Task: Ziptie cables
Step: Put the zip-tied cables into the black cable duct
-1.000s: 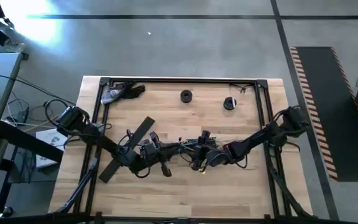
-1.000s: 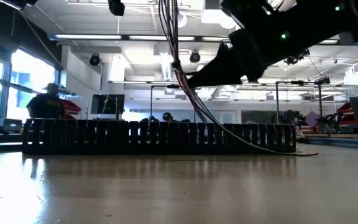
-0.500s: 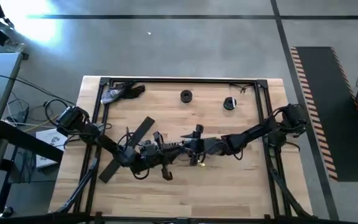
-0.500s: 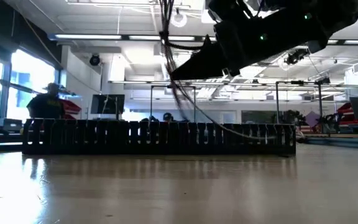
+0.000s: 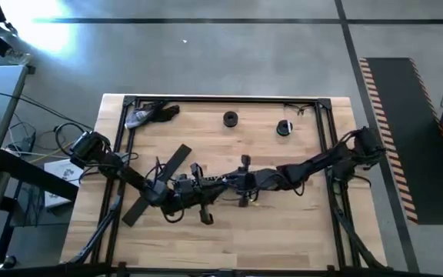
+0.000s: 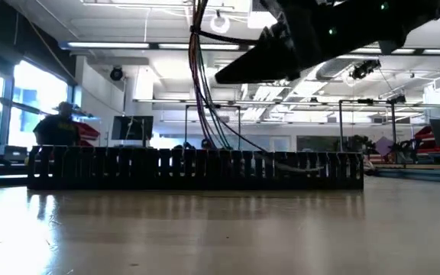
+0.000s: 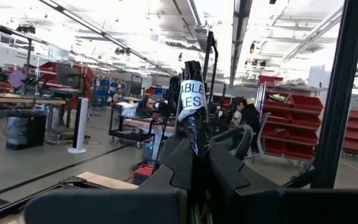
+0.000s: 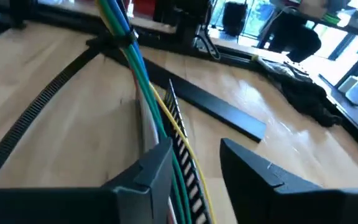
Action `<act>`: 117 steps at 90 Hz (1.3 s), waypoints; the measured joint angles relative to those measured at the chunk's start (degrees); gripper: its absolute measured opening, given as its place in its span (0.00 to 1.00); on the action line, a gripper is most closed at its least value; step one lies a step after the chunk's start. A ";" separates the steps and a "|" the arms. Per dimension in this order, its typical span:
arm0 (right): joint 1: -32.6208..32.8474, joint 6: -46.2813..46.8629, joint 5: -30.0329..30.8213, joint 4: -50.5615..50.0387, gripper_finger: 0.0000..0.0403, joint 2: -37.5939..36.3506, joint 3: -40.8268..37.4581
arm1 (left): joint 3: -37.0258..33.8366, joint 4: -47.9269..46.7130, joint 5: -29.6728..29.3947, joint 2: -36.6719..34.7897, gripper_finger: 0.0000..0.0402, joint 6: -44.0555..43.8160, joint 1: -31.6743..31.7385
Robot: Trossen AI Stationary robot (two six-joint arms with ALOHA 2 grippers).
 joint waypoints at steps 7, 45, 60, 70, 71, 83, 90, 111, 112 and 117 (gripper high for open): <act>0.41 -0.04 -1.89 -1.29 0.45 -1.91 0.00 | 0.00 0.01 0.00 0.00 0.01 0.00 0.06; 1.78 2.94 -6.56 14.79 0.70 6.32 0.02 | 0.00 0.01 3.05 0.00 0.01 -3.23 2.95; 3.19 2.76 1.73 19.39 0.68 10.91 1.58 | 0.00 0.04 4.09 0.00 0.01 -4.23 2.99; 3.21 1.86 3.08 19.52 0.66 14.17 5.86 | 0.00 0.03 4.32 0.00 0.01 -4.67 2.99; 3.21 1.87 3.11 19.52 0.66 14.49 6.33 | 0.00 0.03 4.32 0.00 0.01 -4.68 2.99; 3.36 1.88 11.04 16.68 0.62 17.76 12.43 | 0.00 0.12 4.31 0.00 0.01 -4.68 2.87; 3.63 2.09 17.89 12.80 0.57 18.44 15.04 | 0.00 0.10 3.92 0.00 0.01 -3.81 2.33; 6.37 -2.01 32.90 7.22 0.34 17.60 16.70 | 0.00 4.32 0.34 0.01 0.01 2.19 -0.82; 6.48 -2.51 33.62 6.79 0.33 17.50 16.70 | 0.00 4.48 0.34 0.02 0.01 2.31 -0.91; 6.62 -3.82 35.00 4.77 0.27 17.08 16.69 | 0.00 5.07 0.42 0.00 0.01 3.04 -1.32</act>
